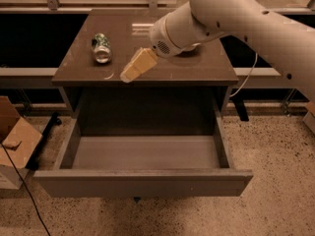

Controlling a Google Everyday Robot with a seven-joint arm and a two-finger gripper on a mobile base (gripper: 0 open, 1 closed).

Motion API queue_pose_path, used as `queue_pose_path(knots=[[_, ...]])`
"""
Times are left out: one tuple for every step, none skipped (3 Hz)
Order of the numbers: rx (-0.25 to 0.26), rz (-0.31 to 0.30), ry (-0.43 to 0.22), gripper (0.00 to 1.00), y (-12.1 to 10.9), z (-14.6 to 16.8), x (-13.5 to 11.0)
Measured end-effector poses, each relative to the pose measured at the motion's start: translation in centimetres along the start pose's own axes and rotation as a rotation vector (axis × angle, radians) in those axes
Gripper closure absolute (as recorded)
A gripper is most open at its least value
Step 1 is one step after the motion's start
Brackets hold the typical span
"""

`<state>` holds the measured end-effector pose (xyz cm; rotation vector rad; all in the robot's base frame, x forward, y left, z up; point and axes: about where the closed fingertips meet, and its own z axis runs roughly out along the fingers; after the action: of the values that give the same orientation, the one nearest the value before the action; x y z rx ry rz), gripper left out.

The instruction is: Place green can into top drawer

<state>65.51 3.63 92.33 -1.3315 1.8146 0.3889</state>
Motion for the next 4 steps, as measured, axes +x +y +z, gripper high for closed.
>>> queue_pose_path(knots=[[0.014, 0.007, -0.033, 0.0, -0.7, 2.2, -0.7], [0.012, 0.011, -0.054, 0.0, -1.5, 4.2, -1.1], [0.011, 0.009, -0.062, 0.0, -2.2, 6.2, -1.2], [0.005, 0.017, -0.077, 0.0, -3.0, 8.2, -1.3]])
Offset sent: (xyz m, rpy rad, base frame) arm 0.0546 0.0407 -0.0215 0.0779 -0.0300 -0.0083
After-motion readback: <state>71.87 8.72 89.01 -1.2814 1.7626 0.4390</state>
